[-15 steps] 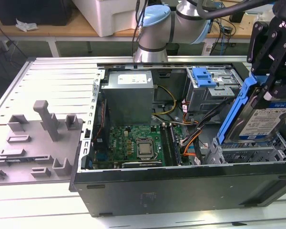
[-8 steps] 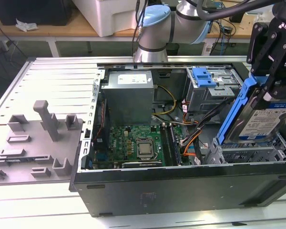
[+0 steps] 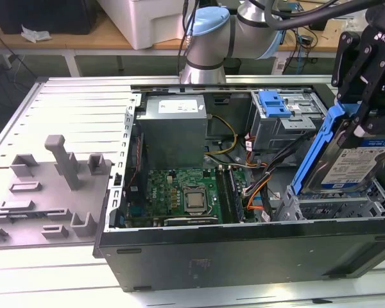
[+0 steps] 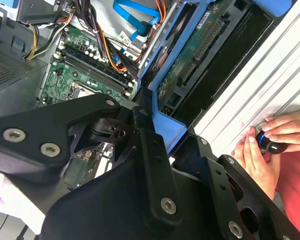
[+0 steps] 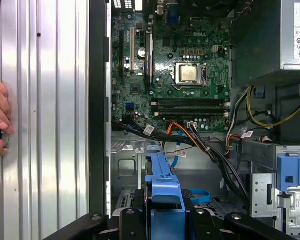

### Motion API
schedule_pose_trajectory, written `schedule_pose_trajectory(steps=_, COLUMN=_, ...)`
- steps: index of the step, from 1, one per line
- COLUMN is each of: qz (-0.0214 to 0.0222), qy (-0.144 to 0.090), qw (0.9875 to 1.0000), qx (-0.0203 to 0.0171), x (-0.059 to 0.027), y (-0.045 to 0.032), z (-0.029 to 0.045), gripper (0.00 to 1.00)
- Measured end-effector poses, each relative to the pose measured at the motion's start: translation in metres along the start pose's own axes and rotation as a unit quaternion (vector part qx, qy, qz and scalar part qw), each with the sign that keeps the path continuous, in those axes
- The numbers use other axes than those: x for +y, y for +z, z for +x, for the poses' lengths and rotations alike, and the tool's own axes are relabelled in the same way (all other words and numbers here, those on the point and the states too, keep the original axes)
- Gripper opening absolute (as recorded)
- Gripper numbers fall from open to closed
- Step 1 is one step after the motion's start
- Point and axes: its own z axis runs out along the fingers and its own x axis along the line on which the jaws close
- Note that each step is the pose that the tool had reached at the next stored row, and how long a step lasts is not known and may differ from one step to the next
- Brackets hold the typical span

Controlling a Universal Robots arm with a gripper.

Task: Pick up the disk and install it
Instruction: 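Insert the disk into the insertion slot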

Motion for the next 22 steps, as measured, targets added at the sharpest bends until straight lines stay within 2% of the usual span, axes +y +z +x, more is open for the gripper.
schedule_pose_trajectory(steps=22, qz=0.0, qy=-0.001, qw=1.0, qx=0.0, x=-0.0006, y=0.0067, z=0.0005, gripper=0.37)
